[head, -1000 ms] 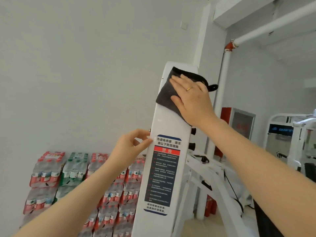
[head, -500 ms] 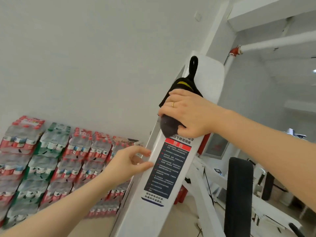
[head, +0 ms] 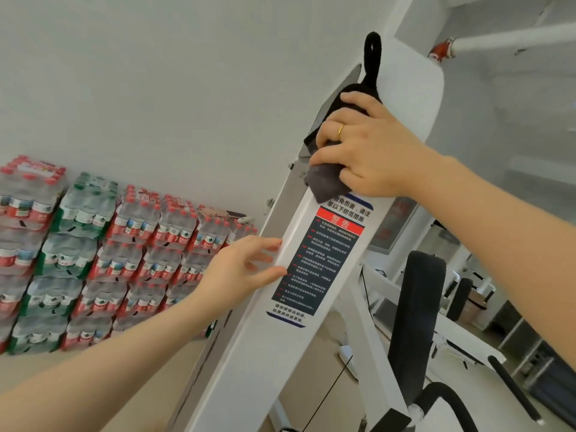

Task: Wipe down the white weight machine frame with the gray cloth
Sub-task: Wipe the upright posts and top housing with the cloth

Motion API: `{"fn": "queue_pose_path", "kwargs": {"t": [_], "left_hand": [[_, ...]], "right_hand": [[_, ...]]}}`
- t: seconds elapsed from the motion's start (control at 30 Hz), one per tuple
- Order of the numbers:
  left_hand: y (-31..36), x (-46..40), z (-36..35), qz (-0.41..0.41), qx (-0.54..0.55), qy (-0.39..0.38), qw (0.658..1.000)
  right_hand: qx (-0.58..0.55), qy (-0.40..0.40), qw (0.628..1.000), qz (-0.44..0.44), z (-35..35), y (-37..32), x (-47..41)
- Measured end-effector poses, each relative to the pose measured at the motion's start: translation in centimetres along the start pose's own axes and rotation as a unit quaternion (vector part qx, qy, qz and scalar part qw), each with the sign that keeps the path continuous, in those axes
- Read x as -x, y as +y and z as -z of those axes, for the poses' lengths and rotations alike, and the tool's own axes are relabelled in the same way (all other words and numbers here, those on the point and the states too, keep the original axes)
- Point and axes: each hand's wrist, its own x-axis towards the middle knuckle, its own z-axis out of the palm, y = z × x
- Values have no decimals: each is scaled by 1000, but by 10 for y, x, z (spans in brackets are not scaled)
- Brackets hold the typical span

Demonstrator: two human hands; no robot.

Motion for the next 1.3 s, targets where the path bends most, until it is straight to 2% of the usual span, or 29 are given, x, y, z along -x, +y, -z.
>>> {"fn": "queue_pose_path", "kwargs": {"t": [0.2, 0.3, 0.43, 0.5, 0.67, 0.87, 1.17, 1.3], "left_hand": [[-23, 34, -12, 15, -14, -9, 1000], [-35, 59, -19, 55, -14, -19, 998], [-40, 81, -34, 106, 16, 59, 992], [-41, 91, -44, 139, 38, 88, 986], [-43, 96, -55, 191, 42, 124, 973], [-52, 114, -68, 199, 13, 160, 967], [-87, 179, -89, 285, 25, 181, 941], [-96, 191, -97, 298, 25, 185, 936]], "right_hand": [[-32, -12, 996, 78, -14, -39, 8], [-27, -57, 988, 139, -30, -74, 11], [-25, -102, 973, 204, -47, -117, 17], [-5, -95, 973, 208, -46, -112, 19], [10, -25, 989, 149, -34, -72, 18], [18, -49, 993, 106, -46, -105, 20], [-21, -78, 974, 211, -97, -233, 40], [-17, -58, 967, 249, -100, -229, 41]]}}
